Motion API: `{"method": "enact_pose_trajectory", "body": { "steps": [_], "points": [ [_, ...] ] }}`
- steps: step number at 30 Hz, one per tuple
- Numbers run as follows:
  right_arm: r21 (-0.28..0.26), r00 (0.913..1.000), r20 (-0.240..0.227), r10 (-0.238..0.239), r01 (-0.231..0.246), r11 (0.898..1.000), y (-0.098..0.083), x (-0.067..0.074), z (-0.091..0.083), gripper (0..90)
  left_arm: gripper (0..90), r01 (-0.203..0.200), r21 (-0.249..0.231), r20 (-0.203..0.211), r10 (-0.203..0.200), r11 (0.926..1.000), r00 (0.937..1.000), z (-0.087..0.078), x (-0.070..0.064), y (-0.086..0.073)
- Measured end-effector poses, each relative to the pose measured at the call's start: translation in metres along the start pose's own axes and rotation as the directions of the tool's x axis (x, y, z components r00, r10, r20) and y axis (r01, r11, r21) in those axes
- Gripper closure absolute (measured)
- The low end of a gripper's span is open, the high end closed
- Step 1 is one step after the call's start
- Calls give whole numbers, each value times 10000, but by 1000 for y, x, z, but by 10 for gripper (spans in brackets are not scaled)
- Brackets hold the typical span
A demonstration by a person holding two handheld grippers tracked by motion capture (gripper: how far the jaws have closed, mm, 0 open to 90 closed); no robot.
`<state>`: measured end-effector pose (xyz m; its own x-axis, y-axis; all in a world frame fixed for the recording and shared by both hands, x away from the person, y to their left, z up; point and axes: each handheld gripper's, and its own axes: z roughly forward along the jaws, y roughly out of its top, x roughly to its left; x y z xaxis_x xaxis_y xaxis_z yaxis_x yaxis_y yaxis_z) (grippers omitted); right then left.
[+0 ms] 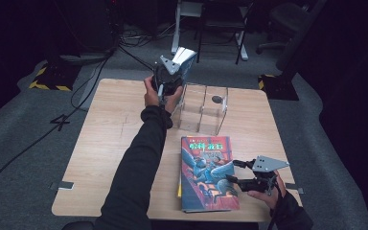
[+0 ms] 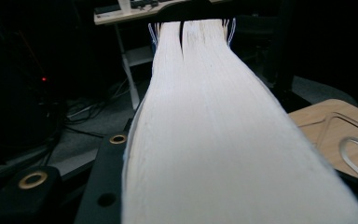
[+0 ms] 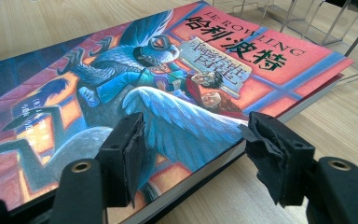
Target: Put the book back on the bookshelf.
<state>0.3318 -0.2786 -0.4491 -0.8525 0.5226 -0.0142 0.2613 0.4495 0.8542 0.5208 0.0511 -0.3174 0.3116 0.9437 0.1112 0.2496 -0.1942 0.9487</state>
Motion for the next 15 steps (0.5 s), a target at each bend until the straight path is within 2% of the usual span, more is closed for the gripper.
{"method": "enact_pose_trajectory", "body": {
  "steps": [3, 6, 9, 10, 13, 15],
  "points": [
    [-9, 10000, -8, -9, 9, 10000, 0, 0, 0, 382, 606, 97, -30, -195, -97, 9999, 9998, 8, -2, -5],
    [-27, 10000, -23, -46, 46, 10000, 0, 0, 0, 381, 605, 467, -99, -390, -470, 9989, 9981, 17, -3, -15],
    [-57, 10000, -23, -46, 46, 10000, 0, 0, -1, 382, 605, 519, -47, -435, -520, 9986, 9977, 22, -3, -23],
    [-74, 10000, -42, -53, 52, 10000, -1, -1, -2, 381, 604, 427, -219, -531, -438, 9988, 9976, 22, -3, -25],
    [-89, 10000, -1, -20, 20, 10000, -2, -1, -3, 381, 604, 350, -173, -471, -358, 9992, 9982, 22, 1, -26],
    [-108, 10000, 19, -26, 26, 9999, -2, -2, -3, 382, 601, 592, -162, -584, -601, 9981, 9965, 20, 6, -28]
  ]
}}
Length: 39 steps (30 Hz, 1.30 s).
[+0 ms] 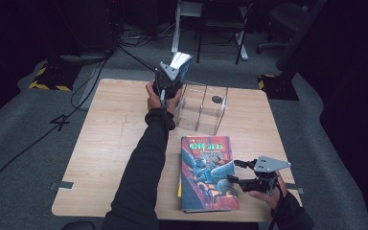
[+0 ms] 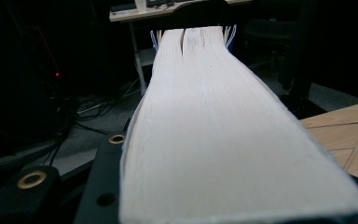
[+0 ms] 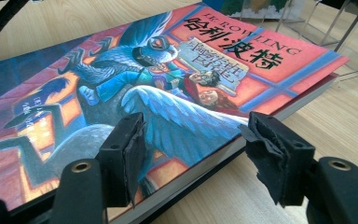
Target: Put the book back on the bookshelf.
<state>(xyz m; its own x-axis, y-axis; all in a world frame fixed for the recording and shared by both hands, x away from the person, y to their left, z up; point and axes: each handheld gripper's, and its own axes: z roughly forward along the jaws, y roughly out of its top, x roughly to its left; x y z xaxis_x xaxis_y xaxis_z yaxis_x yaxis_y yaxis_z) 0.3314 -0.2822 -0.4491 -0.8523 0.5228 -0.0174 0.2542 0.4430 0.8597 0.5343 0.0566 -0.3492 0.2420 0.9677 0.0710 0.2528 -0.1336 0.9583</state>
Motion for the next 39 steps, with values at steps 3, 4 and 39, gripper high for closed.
{"method": "enact_pose_trajectory", "body": {
  "steps": [3, 4, 39],
  "points": [
    [21, 10000, -6, -15, 15, 10000, 0, 0, 0, 381, 598, 370, -101, -127, -371, 9993, 9992, -3, 9, -4],
    [25, 10000, -12, -8, 8, 10000, 0, 0, 0, 381, 598, 378, -132, -113, -379, 9992, 9992, -3, 11, -5],
    [128, 10000, -43, 4, -3, 9999, 0, 0, 1, 370, 371, -806, 499, 1055, 750, 9955, 9916, -41, 34, -14]
  ]
}}
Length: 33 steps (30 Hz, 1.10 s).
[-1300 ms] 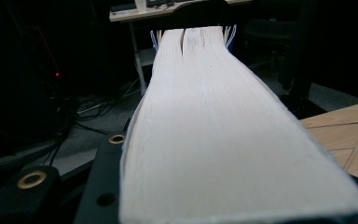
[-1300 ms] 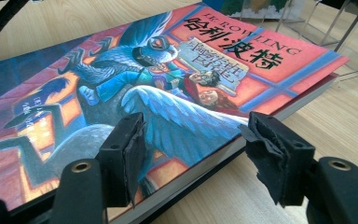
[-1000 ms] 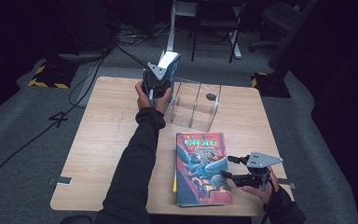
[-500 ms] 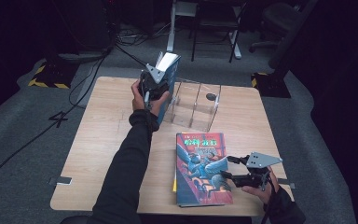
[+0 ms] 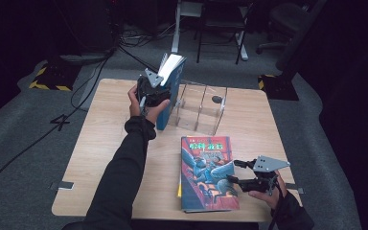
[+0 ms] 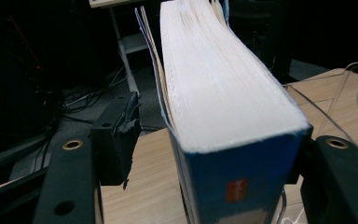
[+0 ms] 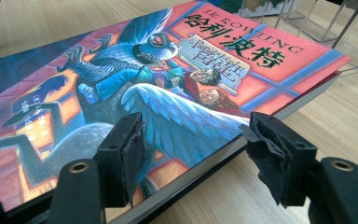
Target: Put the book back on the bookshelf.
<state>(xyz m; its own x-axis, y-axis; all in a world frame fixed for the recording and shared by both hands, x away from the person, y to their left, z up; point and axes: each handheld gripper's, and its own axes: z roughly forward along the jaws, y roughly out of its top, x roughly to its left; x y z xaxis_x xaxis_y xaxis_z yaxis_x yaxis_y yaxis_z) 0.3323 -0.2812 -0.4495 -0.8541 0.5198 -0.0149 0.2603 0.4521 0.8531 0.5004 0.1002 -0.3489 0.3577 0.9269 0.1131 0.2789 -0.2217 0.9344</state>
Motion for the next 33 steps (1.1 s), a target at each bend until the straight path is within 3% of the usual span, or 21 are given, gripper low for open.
{"method": "enact_pose_trajectory", "body": {
  "steps": [8, 13, 15, 21, 27, 33],
  "points": [
    [-8, 10000, -20, 30, -30, 10000, 0, 0, 0, 368, 348, -245, -23, 295, 245, 9997, 9993, -14, 3, -5],
    [-14, 9999, -99, 106, -106, 9999, -1, -1, 0, 363, 339, -133, 10, 676, 132, 9999, 9976, -25, 5, -15],
    [-14, 9998, -97, 148, -148, 9999, -1, -2, 0, 359, 339, -421, 111, 682, 413, 9991, 9968, -31, 5, -18],
    [13, 9998, -87, 151, -151, 9999, -1, -2, 1, 357, 337, -563, 104, 865, 552, 9984, 9947, -44, 8, -24],
    [11, 9999, -74, 144, -144, 9999, -1, -2, 1, 352, 328, -991, 245, 1131, 958, 9948, 9890, -56, 6, -36],
    [5, 9998, -66, 188, -188, 9998, -2, -2, 1, 345, 325, -1340, 521, 1786, 1228, 9896, 9762, -65, 3, -52]
  ]
}}
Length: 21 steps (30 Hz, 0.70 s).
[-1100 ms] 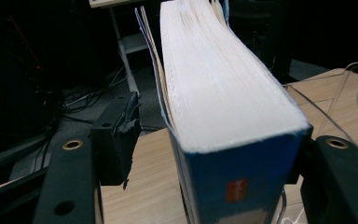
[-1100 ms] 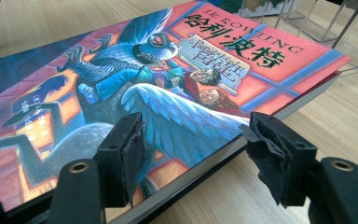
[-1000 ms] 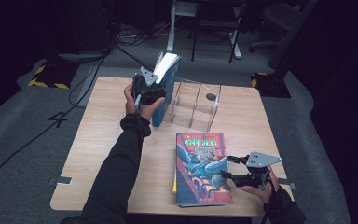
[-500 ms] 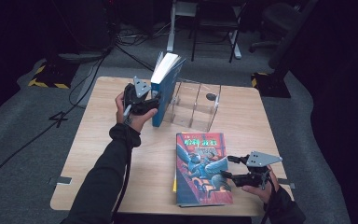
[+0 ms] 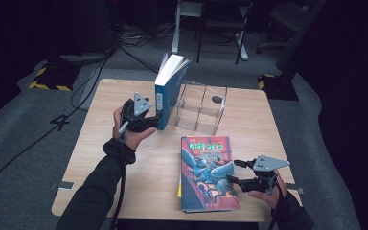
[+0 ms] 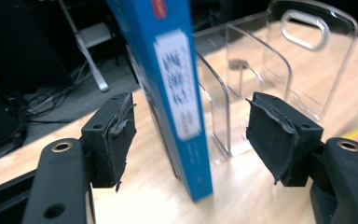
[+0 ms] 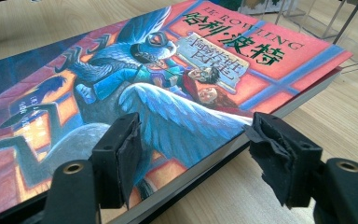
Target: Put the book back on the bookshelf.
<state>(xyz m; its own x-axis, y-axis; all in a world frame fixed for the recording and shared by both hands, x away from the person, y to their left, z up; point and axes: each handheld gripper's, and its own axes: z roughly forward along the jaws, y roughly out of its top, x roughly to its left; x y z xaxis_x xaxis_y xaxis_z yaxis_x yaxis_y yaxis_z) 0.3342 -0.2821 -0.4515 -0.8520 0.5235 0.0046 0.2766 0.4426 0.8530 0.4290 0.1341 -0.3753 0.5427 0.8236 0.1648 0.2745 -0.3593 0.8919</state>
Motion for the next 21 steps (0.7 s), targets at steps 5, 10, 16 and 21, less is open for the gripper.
{"method": "enact_pose_trajectory", "body": {
  "steps": [5, 10, 16, 21],
  "points": [
    [-15, 10000, -22, 68, -68, 10000, -1, 0, 0, 340, 324, -228, 133, 547, 220, 9997, 9983, -8, -8, -11],
    [-50, 10000, -46, 79, -79, 10000, -1, -1, 0, 340, 324, -558, 339, 1027, 521, 9979, 9933, -13, -18, -22],
    [28, 10000, -70, -29, 29, 10000, -1, 1, -1, 339, 320, -1598, 922, 2135, 1372, 9828, 9673, -17, -36, -44],
    [131, 10000, -56, -62, 63, 9999, -1, 3, -3, 331, 313, -2291, 1332, 2963, 1818, 9642, 9376, -23, -55, -66]
  ]
}}
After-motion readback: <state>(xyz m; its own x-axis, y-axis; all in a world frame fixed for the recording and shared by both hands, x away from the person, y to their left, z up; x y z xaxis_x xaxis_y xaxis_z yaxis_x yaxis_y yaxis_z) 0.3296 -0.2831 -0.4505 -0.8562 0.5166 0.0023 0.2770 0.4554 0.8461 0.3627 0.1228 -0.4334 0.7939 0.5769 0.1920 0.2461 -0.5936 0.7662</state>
